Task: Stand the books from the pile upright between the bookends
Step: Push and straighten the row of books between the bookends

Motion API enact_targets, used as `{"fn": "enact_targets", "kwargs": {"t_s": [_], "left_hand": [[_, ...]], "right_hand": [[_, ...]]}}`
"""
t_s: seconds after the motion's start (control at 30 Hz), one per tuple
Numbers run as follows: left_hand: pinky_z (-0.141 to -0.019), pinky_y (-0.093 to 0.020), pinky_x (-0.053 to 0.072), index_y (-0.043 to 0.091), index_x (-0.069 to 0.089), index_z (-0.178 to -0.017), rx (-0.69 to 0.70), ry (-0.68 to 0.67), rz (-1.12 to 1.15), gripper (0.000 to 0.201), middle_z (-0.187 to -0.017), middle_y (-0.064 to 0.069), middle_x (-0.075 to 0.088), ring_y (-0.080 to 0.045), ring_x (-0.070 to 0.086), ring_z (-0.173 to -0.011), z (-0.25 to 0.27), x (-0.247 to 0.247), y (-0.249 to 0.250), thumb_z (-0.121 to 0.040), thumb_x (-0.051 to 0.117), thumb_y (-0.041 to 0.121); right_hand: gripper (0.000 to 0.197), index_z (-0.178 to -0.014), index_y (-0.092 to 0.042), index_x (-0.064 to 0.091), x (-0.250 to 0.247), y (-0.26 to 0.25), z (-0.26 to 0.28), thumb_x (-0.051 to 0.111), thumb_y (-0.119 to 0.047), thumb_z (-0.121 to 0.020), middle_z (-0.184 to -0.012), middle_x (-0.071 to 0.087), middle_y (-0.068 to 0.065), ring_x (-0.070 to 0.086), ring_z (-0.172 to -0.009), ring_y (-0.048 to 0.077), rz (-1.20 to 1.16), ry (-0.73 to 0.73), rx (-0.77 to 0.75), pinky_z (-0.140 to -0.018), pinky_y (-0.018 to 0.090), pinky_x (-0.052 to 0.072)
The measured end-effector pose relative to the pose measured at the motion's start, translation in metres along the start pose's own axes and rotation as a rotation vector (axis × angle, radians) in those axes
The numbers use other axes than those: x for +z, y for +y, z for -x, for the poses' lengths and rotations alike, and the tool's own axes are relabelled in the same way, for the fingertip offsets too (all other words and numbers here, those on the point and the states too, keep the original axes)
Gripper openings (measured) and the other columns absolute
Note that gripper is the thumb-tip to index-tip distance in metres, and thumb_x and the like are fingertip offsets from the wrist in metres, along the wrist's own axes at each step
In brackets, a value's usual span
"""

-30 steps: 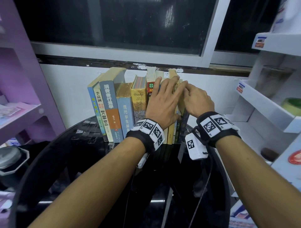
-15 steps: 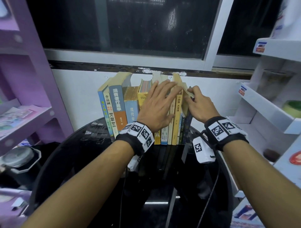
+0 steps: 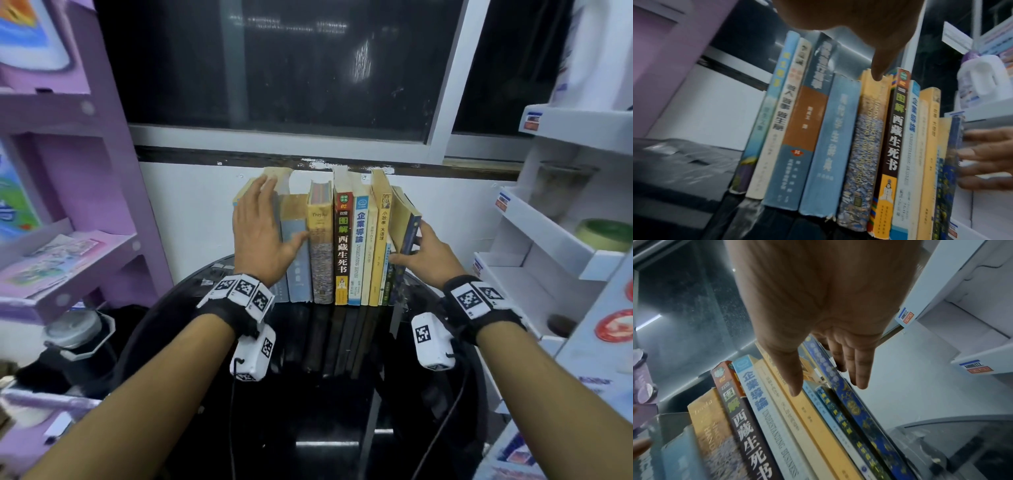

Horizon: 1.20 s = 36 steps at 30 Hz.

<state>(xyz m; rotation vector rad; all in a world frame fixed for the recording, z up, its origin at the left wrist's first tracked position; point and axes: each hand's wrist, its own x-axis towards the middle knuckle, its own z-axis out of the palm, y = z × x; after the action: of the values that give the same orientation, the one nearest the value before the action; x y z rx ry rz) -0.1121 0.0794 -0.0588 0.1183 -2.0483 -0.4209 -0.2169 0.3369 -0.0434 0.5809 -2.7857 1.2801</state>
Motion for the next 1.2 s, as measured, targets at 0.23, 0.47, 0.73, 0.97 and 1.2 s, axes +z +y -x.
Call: {"fn": "enact_targets", "kwargs": {"t_s": [0.23, 0.47, 0.73, 0.97, 1.2], "left_hand": [[-0.119, -0.038, 0.015, 0.006, 0.012, -0.151, -0.365, -0.101, 0.161, 0.111, -0.156, -0.014, 0.019, -0.026, 0.016, -0.145, 0.012, -0.02, -0.038, -0.072, 0.079, 0.044], [-0.1, -0.037, 0.045, 0.022, 0.028, -0.141, -0.415, -0.305, 0.51, 0.089, -0.122, 0.01, 0.048, -0.004, 0.05, -0.111, 0.013, -0.02, -0.048, -0.072, 0.082, 0.01], [-0.096, -0.045, 0.049, 0.028, 0.021, -0.142, -0.441, -0.366, 0.446, 0.088, -0.127, 0.005, 0.057, -0.019, 0.059, -0.113, 0.013, -0.014, -0.054, -0.077, 0.079, 0.015], [-0.092, -0.051, 0.051, 0.025, 0.021, -0.141, -0.345, -0.405, 0.236, 0.084, -0.125, -0.004, 0.062, -0.029, 0.063, -0.108, 0.01, -0.013, -0.054, -0.079, 0.077, 0.019], [-0.089, -0.045, 0.051, 0.027, 0.02, -0.141, -0.322, -0.443, 0.148, 0.084, -0.126, -0.005, 0.061, -0.031, 0.063, -0.108, 0.006, -0.008, -0.047, -0.079, 0.076, 0.02]], "right_hand": [[0.076, -0.14, -0.016, 0.032, 0.015, -0.001, 0.01, 0.079, -0.021, -0.079, -0.134, 0.057, 0.01, 0.06, -0.112, 0.03, -0.017, 0.028, 0.044, -0.089, 0.034, 0.044], [0.074, -0.131, -0.013, 0.033, 0.027, -0.006, 0.003, 0.082, -0.018, -0.075, -0.128, 0.059, 0.01, 0.059, -0.113, 0.029, -0.025, 0.061, 0.064, -0.09, 0.039, 0.048], [0.071, -0.129, -0.016, 0.037, 0.033, -0.004, 0.001, 0.083, -0.018, -0.074, -0.124, 0.062, 0.007, 0.063, -0.108, 0.026, 0.012, 0.076, 0.042, -0.091, 0.042, 0.052], [0.058, -0.115, -0.017, 0.039, 0.031, -0.004, -0.002, 0.082, -0.019, -0.075, -0.119, 0.062, 0.006, 0.063, -0.107, 0.025, 0.038, 0.105, 0.035, -0.087, 0.041, 0.054], [0.055, -0.116, -0.012, 0.042, 0.022, -0.003, -0.002, 0.08, -0.017, -0.077, -0.121, 0.062, 0.008, 0.062, -0.109, 0.027, 0.065, 0.104, 0.028, -0.088, 0.038, 0.05]]}}
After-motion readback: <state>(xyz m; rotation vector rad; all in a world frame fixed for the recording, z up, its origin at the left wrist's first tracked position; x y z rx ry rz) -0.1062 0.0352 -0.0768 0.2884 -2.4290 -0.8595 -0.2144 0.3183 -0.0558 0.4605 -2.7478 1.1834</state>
